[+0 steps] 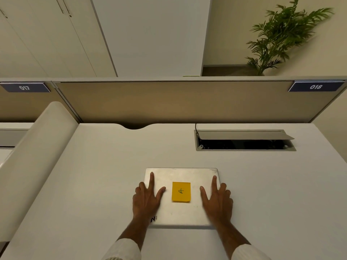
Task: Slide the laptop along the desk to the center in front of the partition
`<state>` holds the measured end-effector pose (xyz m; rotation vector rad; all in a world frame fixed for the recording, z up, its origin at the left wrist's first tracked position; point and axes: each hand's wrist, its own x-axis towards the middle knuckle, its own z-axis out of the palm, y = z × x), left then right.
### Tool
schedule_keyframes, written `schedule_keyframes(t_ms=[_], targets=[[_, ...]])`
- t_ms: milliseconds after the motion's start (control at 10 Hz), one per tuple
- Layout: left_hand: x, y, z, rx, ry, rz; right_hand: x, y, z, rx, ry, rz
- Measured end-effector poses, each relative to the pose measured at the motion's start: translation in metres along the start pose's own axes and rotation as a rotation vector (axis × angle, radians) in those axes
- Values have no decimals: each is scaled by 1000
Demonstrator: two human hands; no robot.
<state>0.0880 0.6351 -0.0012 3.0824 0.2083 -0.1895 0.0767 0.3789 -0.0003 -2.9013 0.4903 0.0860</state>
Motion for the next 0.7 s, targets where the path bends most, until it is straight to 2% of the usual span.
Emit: schedule_keyframes(t_ms=[500,600,700], targets=[[-3,1,-9,7,46,0,1,-3,-7,-57,-15,-17],[-8,8,-19,-7,-25,-10,1,-12,-11,-7,-38,-82],[-9,19,-17,-32,42,109,3,-24,-13,-23,-39,-206]])
